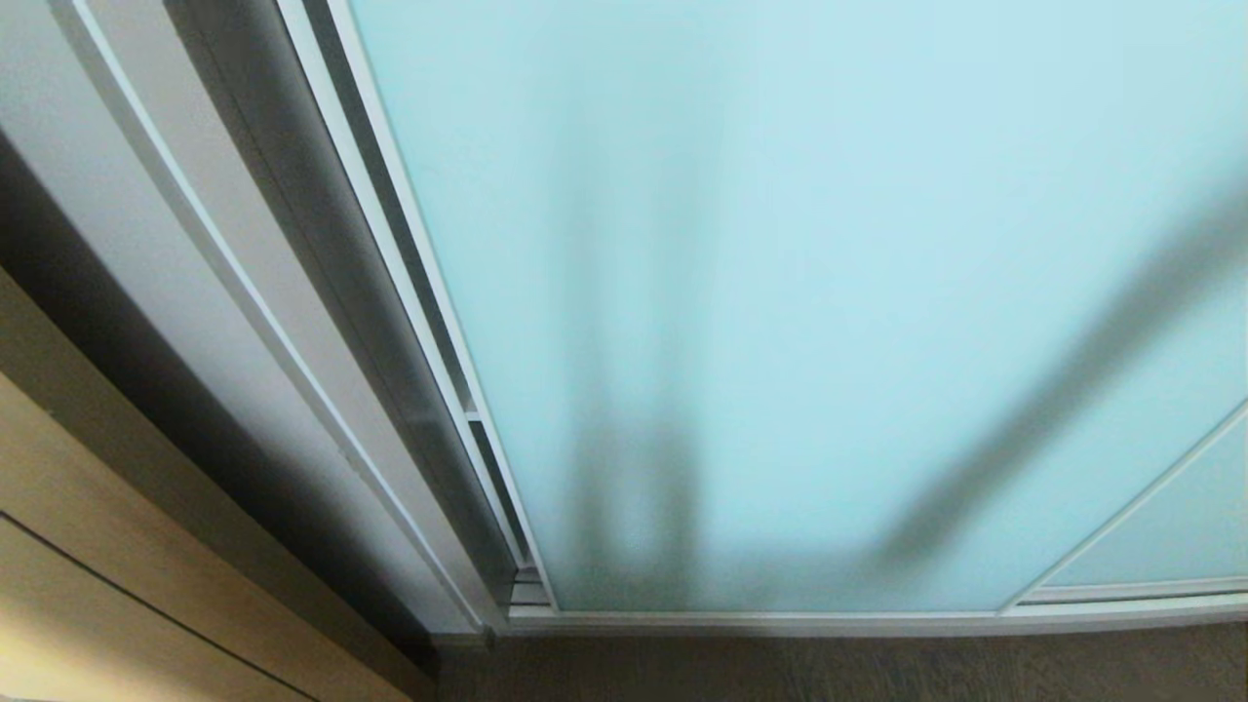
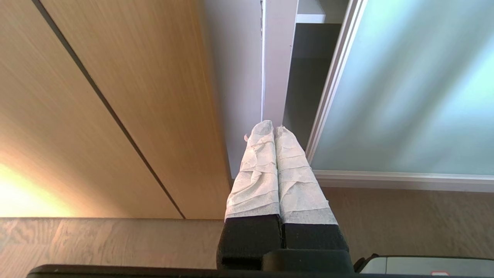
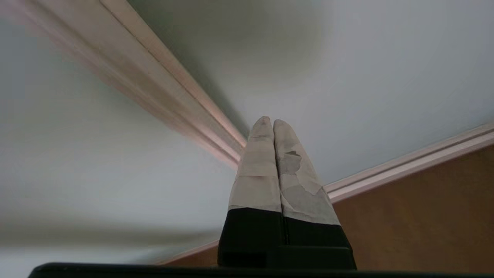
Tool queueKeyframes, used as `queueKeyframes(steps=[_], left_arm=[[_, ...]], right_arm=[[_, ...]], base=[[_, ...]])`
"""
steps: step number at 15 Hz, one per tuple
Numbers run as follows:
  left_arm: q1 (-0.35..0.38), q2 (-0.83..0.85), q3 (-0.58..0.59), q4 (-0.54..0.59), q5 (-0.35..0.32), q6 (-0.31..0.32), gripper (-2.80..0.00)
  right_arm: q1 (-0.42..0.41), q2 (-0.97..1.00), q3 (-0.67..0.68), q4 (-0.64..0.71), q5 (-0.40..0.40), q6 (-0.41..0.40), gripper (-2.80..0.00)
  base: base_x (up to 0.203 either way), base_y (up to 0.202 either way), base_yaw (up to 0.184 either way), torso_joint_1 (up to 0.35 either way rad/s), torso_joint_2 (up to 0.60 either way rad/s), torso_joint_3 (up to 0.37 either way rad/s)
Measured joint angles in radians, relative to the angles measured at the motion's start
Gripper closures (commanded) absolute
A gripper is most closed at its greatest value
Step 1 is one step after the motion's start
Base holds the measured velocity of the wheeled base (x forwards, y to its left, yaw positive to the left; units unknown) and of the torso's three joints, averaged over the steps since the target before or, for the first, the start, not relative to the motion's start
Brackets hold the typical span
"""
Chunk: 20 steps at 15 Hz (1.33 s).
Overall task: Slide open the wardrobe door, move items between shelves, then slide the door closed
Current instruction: Close the door
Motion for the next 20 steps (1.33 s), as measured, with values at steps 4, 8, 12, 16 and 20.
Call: queueKeyframes(steps=[4, 8, 12, 16, 20], left_arm=[[0.0, 0.0, 0.0, 0.0, 0.0, 0.0, 0.0], [0.0, 0.0, 0.0, 0.0, 0.0, 0.0, 0.0], [0.0, 0.0, 0.0, 0.0, 0.0, 0.0, 0.0], [0.0, 0.0, 0.0, 0.0, 0.0, 0.0, 0.0], [0.0, 0.0, 0.0, 0.0, 0.0, 0.0, 0.0]], right_arm=[[0.048, 0.033, -0.011, -0.003, 0.0, 0.002, 0.0], [0.054, 0.077, -0.063, -0.005, -0.004, 0.002, 0.0], [0.059, 0.114, -0.106, -0.008, -0.015, 0.002, 0.0], [0.092, 0.149, -0.121, -0.023, -0.05, 0.007, 0.0], [0.135, 0.179, -0.146, -0.041, -0.097, 0.066, 0.0]], base=[[0.0, 0.0, 0.0, 0.0, 0.0, 0.0], [0.0, 0.0, 0.0, 0.0, 0.0, 0.0], [0.0, 0.0, 0.0, 0.0, 0.0, 0.0], [0.0, 0.0, 0.0, 0.0, 0.0, 0.0], [0.0, 0.0, 0.0, 0.0, 0.0, 0.0]])
